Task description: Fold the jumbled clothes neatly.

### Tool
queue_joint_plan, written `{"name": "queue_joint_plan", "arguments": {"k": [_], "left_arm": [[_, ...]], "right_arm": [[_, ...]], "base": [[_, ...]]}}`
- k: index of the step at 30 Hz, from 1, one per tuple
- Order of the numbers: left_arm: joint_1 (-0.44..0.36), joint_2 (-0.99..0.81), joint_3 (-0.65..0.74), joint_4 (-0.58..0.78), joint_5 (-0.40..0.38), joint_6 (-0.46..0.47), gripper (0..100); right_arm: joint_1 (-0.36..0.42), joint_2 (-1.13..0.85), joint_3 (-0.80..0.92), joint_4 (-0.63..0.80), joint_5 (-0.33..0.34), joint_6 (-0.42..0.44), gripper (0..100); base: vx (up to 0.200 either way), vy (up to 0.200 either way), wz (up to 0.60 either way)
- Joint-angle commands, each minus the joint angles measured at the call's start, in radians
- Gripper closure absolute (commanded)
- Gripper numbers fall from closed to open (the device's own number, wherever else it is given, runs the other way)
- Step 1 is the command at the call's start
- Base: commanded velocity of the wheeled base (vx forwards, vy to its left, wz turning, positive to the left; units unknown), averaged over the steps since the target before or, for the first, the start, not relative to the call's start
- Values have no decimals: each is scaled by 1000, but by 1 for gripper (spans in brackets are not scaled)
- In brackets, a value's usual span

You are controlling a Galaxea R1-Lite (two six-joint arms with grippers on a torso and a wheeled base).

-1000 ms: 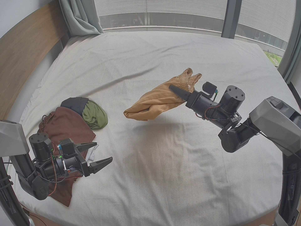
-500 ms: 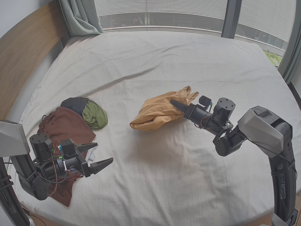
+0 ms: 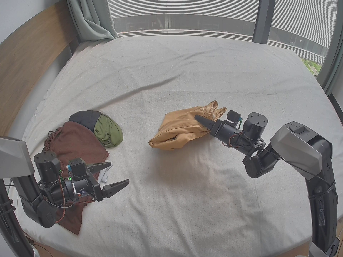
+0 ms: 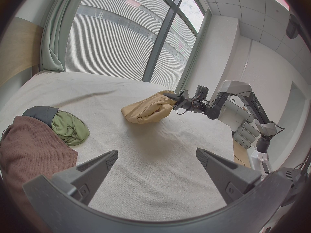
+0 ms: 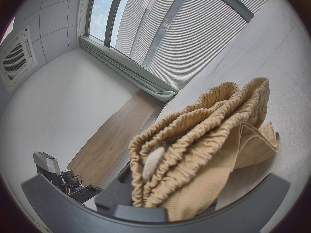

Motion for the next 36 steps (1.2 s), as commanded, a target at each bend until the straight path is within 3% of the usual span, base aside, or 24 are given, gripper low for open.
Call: {"name": "queue_joint_plan", "arguments": {"k": [1,13,24,36], "left_arm": [[-2,2,1,0,0,0,0],[3,4,1,0,-15,-2,0],[6,21,4,-2,-18,-3,0],[9,16,3,-2,-20,-3,0]], "right_arm": [[-1,-23,-29,9,1,2,100],[-1,-21,-204,116,1,15,100],[-38,112,-515,282,1,17,100],[-61,186,-329,267,-1,11,100]], "base": [[0,0,0],[0,0,0],[0,0,0],[0,0,0]]}}
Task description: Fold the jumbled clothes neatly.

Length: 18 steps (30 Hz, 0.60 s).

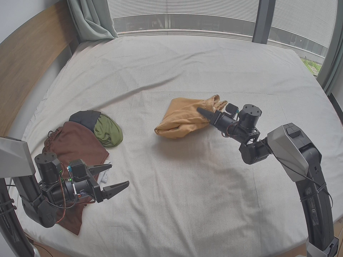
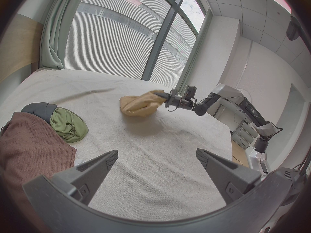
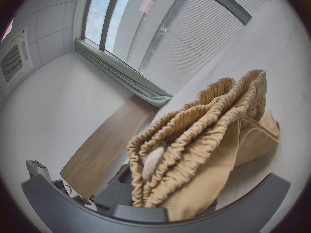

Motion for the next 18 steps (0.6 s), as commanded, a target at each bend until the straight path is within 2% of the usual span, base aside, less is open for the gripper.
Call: {"name": "queue_joint_plan", "arguments": {"k": [1,7,9,12,18], "left_arm": [[1,-3,1,0,0,0,0],[1,-3,1,0,0,2,0],[1,-5,-1,0,0,2,0],[0,-5,-2,0,-1,2,0],[0,-3,-4,0,0,2,0]], "right_arm": [[-5,18,158,-50,-1,-8,100],[0,-7,283,-104,-1,-12,100],[-5,3,319,-110,-1,-56,100],[-11,10,334,-113,-4,-82,100],[-11,13,337,-131,-8,-82,100]], "base": [[0,0,0],[0,0,0],[0,0,0],[0,0,0],[0,0,0]]}}
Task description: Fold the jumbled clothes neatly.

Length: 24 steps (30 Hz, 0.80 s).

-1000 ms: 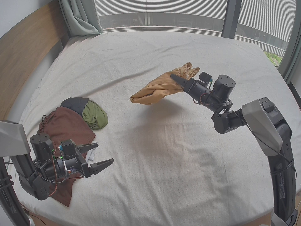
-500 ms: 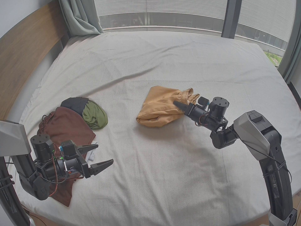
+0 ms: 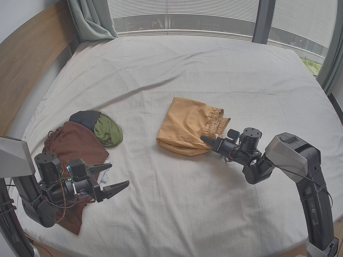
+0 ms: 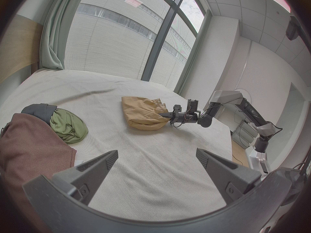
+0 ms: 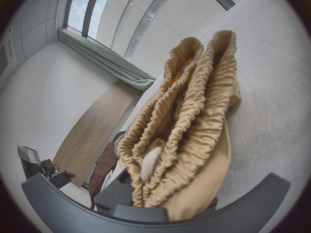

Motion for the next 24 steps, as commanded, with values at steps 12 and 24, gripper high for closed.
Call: {"name": "queue_joint_plan", "arguments": {"k": [12,24], "left_arm": [[-2,-2,-4,0,0,0,0],[0,-6,-10,0,1,0,0]], "right_arm": [[-4,-14,53,-40,-2,-4,0],[9,-148,418,-67,6,-203,0]], "base": [[0,0,0],[0,0,0]]}}
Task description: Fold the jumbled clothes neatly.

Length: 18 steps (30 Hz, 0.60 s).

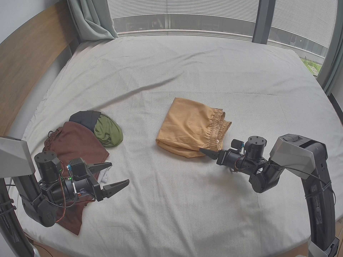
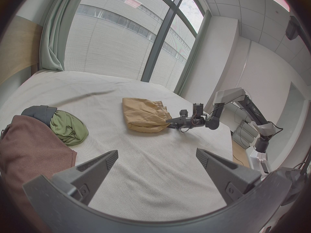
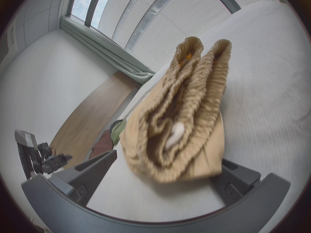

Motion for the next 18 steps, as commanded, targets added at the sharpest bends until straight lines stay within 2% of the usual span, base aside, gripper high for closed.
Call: {"name": "queue_joint_plan", "arguments": {"k": [1,7,11,18], "left_arm": [[1,-6,-4,0,0,0,0],[-1,-23,-5,0,0,-6,0],[1,-24,-8,0,0,-6,0],[2,-30,-8,0,0,-6,0]], "right_arm": [[16,-87,189,-31,6,-66,0],[65,-141,292,-81,6,-66,0],[145,-228,380,-100,7,-66,0],[192,-306,341,-95,29,-52,0]], "base": [[0,0,0],[0,0,0],[0,0,0],[0,0,0]]}}
